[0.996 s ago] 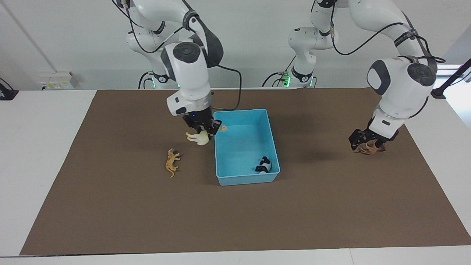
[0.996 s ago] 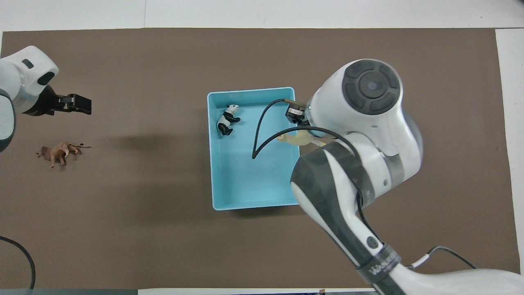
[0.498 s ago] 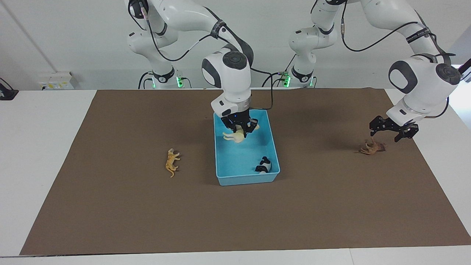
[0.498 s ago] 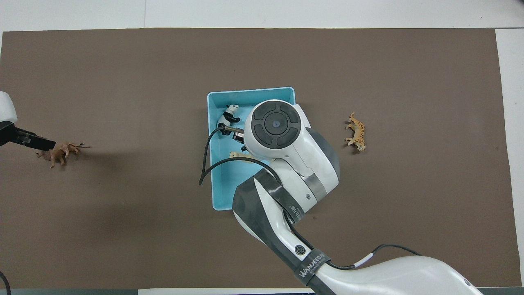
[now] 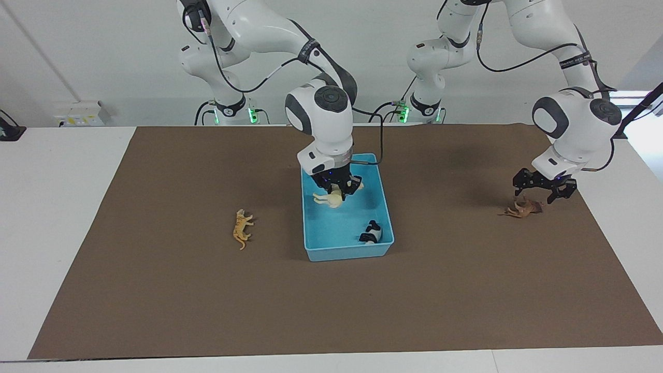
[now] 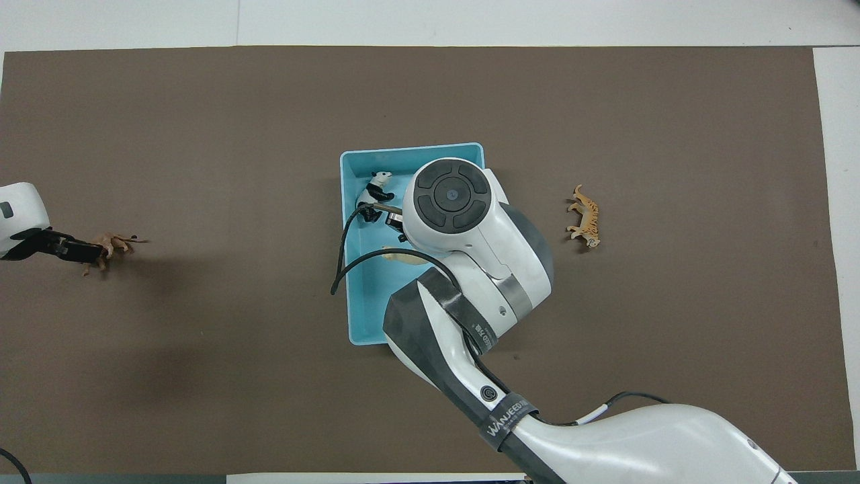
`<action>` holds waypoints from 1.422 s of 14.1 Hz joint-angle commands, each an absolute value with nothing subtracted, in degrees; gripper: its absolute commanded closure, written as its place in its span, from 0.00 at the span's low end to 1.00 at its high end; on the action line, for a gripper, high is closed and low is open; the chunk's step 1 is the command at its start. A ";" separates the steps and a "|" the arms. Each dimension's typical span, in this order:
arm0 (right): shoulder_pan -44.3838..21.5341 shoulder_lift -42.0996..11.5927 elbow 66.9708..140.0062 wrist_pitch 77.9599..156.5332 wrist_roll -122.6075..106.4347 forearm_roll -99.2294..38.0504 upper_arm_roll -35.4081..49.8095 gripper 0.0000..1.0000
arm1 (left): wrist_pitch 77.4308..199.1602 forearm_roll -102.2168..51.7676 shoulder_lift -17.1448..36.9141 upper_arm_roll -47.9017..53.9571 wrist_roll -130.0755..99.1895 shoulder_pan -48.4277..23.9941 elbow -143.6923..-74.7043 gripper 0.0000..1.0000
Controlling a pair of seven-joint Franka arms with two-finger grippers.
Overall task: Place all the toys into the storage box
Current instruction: 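Reach the horse with the left gripper while the right gripper places the llama, then grasp the horse with the left gripper while the right gripper grasps the dog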
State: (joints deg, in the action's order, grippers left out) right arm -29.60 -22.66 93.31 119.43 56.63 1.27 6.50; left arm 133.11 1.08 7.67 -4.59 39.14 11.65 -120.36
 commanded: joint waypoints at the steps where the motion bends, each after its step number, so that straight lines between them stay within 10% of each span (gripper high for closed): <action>1: -28.83 -22.94 92.11 118.39 56.87 2.90 6.68 0.00 | 137.79 1.67 7.47 -4.04 39.73 12.48 -123.39 0.00; 11: -14.08 -18.63 86.48 111.45 31.50 2.90 5.19 0.00 | 141.59 8.53 12.83 -4.04 39.73 11.87 -123.31 0.00; 16: -3.88 -15.13 96.64 114.24 18.21 2.03 5.36 0.00 | 142.21 8.53 13.18 -3.96 37.63 10.99 -124.45 0.00; 18: -1.94 -12.67 104.91 121.35 15.31 -1.82 5.27 0.00 | 142.21 8.61 13.18 -4.04 37.44 10.81 -124.54 0.06; 20: -1.93 -12.66 105.91 120.24 14.51 -1.93 5.19 0.00 | 141.86 8.61 13.18 -4.04 36.74 10.11 -124.72 0.40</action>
State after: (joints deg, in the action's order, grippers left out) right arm -2.24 -16.05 100.85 119.07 15.78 -0.72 4.47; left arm 140.46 7.50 13.41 -3.64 38.64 11.30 -123.42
